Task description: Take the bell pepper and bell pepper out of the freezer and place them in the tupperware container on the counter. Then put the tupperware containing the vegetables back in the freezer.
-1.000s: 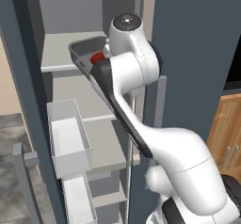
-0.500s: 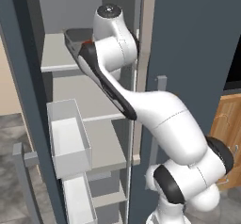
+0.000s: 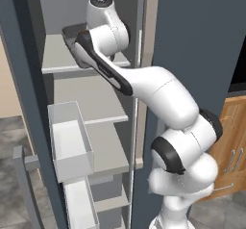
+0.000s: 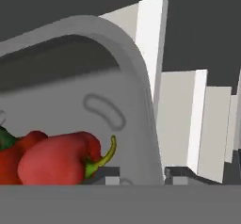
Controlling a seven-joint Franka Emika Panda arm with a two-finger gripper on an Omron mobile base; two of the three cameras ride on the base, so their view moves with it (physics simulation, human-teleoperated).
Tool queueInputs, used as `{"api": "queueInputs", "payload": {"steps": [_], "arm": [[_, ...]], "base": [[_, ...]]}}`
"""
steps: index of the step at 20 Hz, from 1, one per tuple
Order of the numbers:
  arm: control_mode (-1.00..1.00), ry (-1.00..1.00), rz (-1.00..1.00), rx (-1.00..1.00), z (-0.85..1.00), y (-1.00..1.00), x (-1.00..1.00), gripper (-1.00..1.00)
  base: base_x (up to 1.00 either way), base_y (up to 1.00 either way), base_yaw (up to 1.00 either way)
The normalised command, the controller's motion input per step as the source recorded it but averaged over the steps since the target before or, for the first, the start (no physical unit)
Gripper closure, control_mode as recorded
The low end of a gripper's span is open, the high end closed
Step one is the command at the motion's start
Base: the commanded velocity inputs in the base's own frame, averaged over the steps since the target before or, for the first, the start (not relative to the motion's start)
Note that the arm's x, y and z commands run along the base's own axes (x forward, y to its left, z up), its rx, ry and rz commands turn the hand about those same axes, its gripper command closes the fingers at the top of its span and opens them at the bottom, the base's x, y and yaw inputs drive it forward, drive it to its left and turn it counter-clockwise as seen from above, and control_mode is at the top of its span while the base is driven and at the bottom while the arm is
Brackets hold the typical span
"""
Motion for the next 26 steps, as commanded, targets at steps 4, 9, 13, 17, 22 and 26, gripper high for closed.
{"api": "queueInputs", "payload": {"steps": [4, 9, 13, 17, 22, 26], "arm": [[-1.00, 0.00, -0.05, 0.02, 0.00, 0.21, 0.59, 1.00], [-1.00, 0.00, -0.04, 0.00, 0.00, 0.15, 0.45, 1.00], [-1.00, -0.03, -0.03, 0.00, 0.00, 0.10, 0.26, -1.00], [-1.00, -0.17, 0.00, 0.00, 0.09, 0.00, -0.17, -1.00], [-1.00, -0.23, 0.00, 0.02, 0.40, -0.14, -0.75, -1.00], [-1.00, -0.06, 0.00, 0.08, 0.24, -0.56, -1.00, -1.00]], "base": [[0.00, 0.00, 0.00], [0.00, 0.00, 0.00], [0.00, 0.00, 0.00], [0.00, 0.00, 0.00], [0.00, 0.00, 0.00], [0.00, 0.00, 0.00]]}}
